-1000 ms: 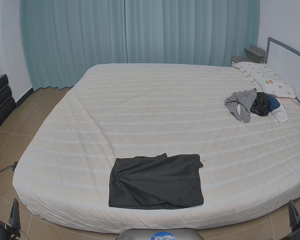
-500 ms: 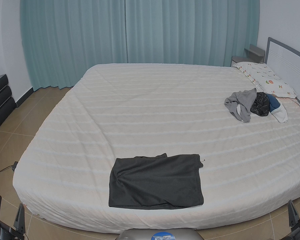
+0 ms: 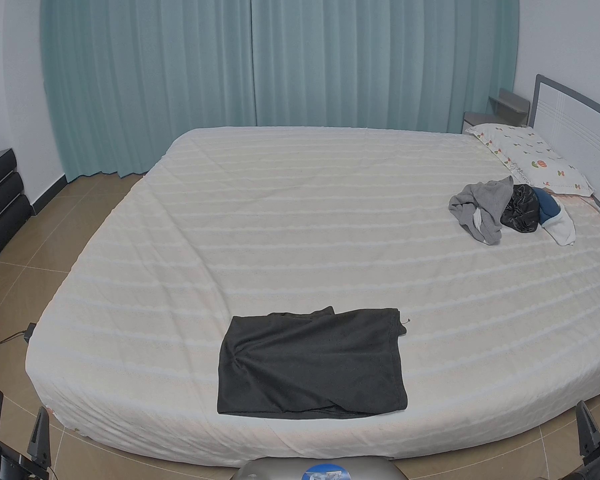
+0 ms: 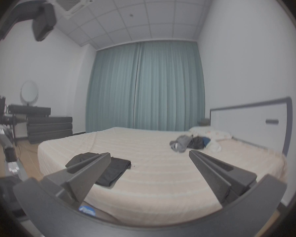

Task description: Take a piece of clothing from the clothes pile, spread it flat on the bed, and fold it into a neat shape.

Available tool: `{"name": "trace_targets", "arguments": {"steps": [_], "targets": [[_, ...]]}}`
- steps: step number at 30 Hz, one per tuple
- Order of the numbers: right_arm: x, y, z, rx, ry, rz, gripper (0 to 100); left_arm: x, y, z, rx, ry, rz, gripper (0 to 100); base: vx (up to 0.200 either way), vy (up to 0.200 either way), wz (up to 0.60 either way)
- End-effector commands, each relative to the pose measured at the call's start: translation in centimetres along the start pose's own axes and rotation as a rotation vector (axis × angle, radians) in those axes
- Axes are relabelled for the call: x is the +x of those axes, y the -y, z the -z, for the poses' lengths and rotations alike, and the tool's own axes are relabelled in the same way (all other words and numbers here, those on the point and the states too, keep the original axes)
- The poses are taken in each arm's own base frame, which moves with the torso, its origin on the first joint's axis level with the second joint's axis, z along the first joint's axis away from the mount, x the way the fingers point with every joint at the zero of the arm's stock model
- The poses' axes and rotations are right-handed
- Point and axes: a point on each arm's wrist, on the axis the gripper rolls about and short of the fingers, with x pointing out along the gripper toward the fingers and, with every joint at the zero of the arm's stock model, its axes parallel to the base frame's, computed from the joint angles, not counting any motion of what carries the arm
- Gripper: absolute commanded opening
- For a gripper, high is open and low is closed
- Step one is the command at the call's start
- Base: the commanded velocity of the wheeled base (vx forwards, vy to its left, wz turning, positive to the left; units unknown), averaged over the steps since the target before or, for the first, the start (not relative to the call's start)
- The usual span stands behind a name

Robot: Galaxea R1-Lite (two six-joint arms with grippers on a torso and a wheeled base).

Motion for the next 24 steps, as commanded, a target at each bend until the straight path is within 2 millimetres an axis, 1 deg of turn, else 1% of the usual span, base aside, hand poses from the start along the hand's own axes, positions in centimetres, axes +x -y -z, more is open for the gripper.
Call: {"name": "trace_targets", "arguments": {"steps": [1,2,3,5,7,24], "targets": [[-0.08,0.19,0.72,0.067,-0.047,0.096,100,0.03,-0.01,0.51,0.004,-0.004,-0.001,100,0.0,0.0,0.0],[-0.08,0.19,0.72,0.067,-0.047,0.096,100,0.03,-0.01,0.51,0.004,-0.004,-0.001,100,0.0,0.0,0.0],[-0.04,0.35,1.24,0.037,-0.072,0.163,100,0.03,-0.01,0.51,0.005,-0.004,0.001,100,0.0,0.0,0.0],[-0.03,0.24,1.27,0.022,-0.077,0.107,100,0.03,-0.01,0.51,0.005,-0.004,0.002,100,0.0,0.0,0.0],[-0.03,0.21,1.28,0.003,-0.08,0.096,100,0.03,-0.01,0.51,0.005,-0.004,0.002,100,0.0,0.0,0.0],[-0.02,0.19,1.27,0.001,-0.078,0.085,100,0.03,-0.01,0.51,0.005,-0.004,0.002,100,0.0,0.0,0.0]]}}
